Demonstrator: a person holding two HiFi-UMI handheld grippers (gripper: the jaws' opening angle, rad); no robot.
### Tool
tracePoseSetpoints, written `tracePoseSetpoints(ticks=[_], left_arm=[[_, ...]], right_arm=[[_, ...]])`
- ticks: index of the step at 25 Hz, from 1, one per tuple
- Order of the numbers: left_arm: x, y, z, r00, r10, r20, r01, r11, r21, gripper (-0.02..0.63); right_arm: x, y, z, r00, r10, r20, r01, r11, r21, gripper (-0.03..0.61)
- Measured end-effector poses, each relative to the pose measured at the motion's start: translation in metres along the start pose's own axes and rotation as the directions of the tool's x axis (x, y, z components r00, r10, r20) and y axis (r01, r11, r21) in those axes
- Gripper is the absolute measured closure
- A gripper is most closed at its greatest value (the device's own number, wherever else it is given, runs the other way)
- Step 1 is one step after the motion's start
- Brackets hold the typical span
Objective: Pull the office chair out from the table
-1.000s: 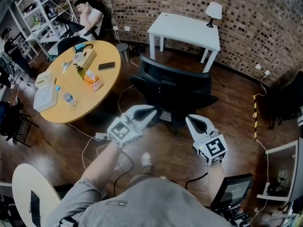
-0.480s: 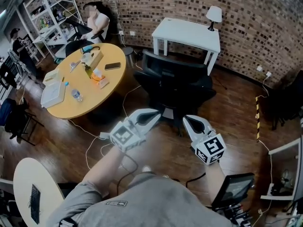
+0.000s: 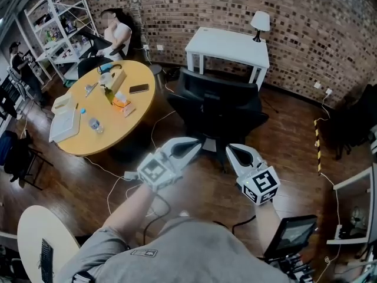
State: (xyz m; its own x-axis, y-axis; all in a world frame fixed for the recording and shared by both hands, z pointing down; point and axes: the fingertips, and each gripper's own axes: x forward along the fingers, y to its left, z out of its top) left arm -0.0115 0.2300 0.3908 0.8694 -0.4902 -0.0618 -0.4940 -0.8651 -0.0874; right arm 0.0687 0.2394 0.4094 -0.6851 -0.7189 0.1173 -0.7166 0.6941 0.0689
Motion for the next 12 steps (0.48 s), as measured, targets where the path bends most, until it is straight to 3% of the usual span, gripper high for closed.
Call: tracePoseSetpoints(ticks=[12], left_arm=[[-0.011,0.006,0.001,1.000,-0.015,0.001,0.015,1.000,-0.004,0.612]], right_arm=[[0.012,0.011,-0.001,1.000,-0.009,-0.002,0.009,1.000,0.006,0.568]])
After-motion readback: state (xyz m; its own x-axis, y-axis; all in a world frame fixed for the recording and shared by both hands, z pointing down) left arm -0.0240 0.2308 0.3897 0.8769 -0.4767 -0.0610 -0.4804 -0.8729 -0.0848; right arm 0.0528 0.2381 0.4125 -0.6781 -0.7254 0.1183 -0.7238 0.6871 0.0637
